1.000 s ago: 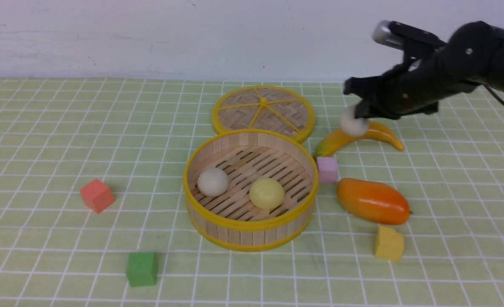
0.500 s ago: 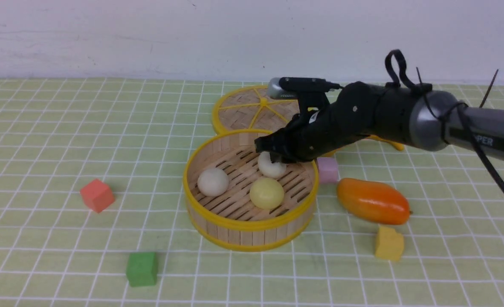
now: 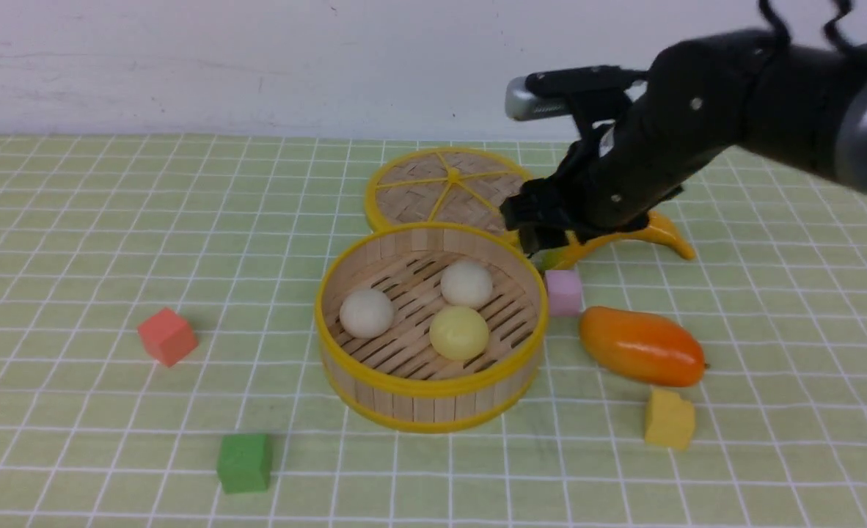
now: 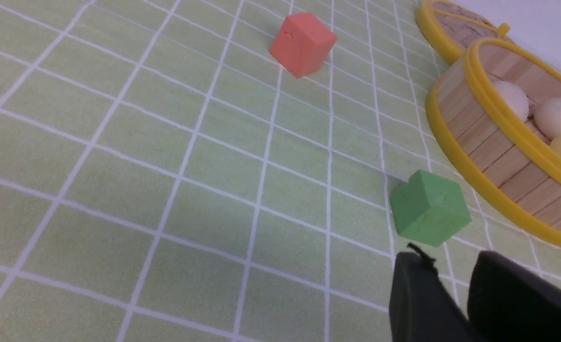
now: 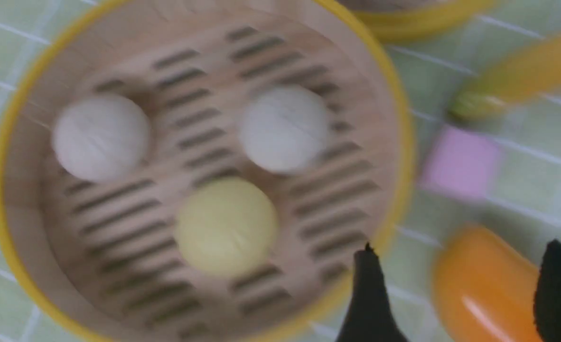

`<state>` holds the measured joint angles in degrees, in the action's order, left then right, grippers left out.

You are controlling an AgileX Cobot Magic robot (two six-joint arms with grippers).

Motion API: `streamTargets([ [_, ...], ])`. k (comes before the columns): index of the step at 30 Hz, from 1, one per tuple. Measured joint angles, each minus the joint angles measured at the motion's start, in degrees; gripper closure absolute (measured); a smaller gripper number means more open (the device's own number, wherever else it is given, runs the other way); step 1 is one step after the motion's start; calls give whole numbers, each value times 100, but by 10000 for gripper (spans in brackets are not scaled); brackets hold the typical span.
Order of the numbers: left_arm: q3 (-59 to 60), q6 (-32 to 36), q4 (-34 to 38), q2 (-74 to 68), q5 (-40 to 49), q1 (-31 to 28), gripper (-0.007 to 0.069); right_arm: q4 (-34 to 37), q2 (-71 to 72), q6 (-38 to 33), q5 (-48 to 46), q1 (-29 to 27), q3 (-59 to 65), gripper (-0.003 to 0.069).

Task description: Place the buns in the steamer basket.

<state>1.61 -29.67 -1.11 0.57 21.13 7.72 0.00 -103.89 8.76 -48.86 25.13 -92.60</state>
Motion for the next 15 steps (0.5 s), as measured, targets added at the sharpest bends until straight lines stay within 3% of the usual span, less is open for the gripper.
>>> streamTargets([
  [5, 0, 0, 0, 0, 0, 0, 449, -525, 1104, 503, -981, 96, 308, 403],
  [10, 0, 0, 0, 0, 0, 0, 442, -544, 2314, 602, -701, 494, 1218, 643],
  [15, 0, 0, 0, 0, 0, 0, 438, -527, 3603, 825, -38, 829, 2605, 678],
])
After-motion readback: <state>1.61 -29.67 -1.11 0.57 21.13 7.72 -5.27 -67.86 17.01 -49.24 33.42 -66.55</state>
